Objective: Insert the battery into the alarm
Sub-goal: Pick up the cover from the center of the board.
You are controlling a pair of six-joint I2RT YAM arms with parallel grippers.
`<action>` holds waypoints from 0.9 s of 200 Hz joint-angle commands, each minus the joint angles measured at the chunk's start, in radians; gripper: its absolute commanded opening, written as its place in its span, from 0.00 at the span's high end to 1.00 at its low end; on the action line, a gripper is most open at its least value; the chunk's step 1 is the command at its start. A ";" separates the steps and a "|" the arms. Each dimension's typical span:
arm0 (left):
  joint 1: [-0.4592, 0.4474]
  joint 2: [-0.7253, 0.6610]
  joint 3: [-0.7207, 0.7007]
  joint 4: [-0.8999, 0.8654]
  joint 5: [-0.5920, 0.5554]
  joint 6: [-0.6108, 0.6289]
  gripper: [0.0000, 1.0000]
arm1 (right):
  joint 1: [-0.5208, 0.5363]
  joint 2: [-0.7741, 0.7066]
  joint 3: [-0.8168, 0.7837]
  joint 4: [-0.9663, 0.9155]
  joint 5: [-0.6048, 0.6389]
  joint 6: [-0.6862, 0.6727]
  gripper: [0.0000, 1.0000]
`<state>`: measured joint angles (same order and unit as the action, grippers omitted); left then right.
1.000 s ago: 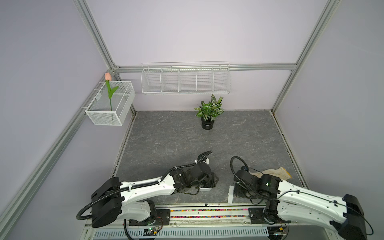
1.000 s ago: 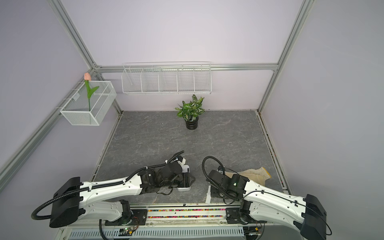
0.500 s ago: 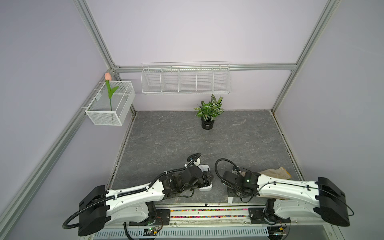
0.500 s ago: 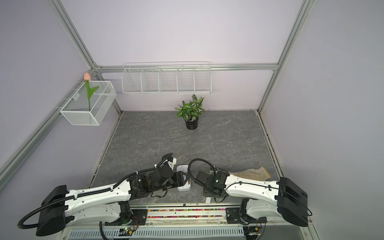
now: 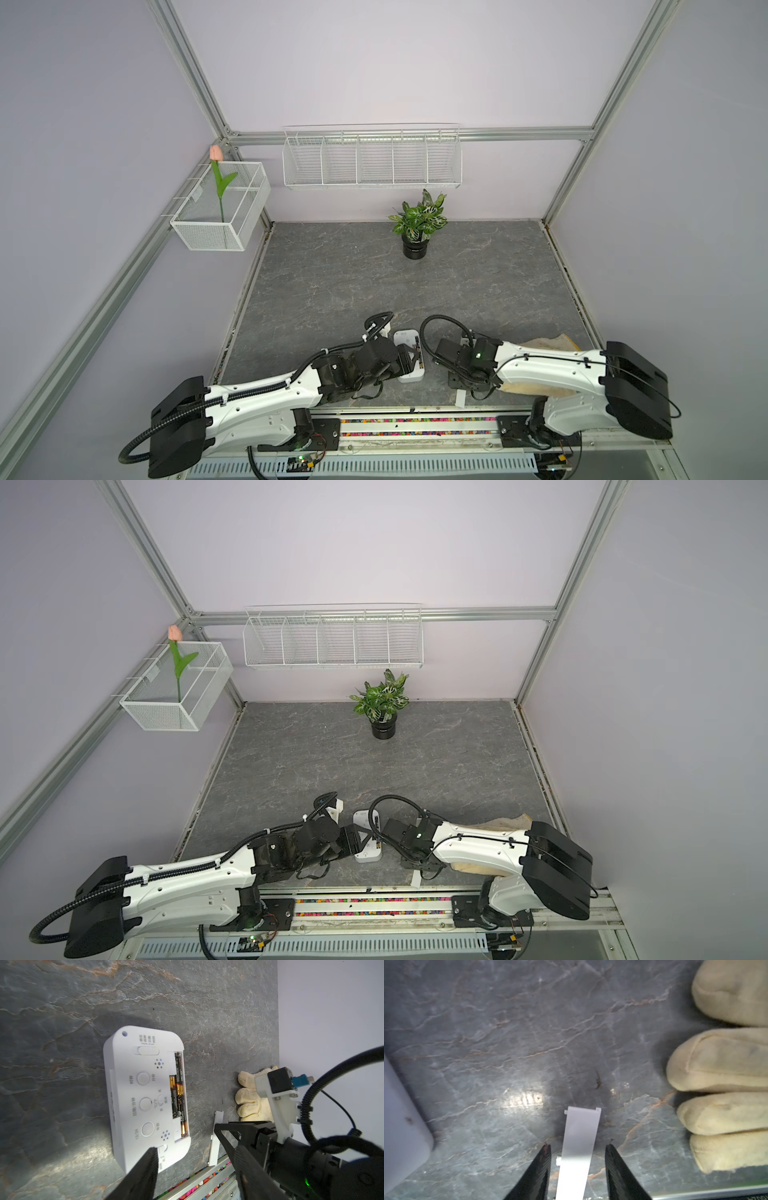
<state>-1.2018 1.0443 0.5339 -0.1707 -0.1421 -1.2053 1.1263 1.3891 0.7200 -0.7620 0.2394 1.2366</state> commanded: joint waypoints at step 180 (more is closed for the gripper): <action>-0.019 0.076 -0.061 0.194 0.064 -0.059 0.49 | -0.016 0.042 -0.073 0.052 -0.012 0.046 0.69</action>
<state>-1.2133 1.1057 0.4843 -0.0147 -0.0807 -1.2495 1.1149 1.4162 0.6983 -0.7086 0.2394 1.2572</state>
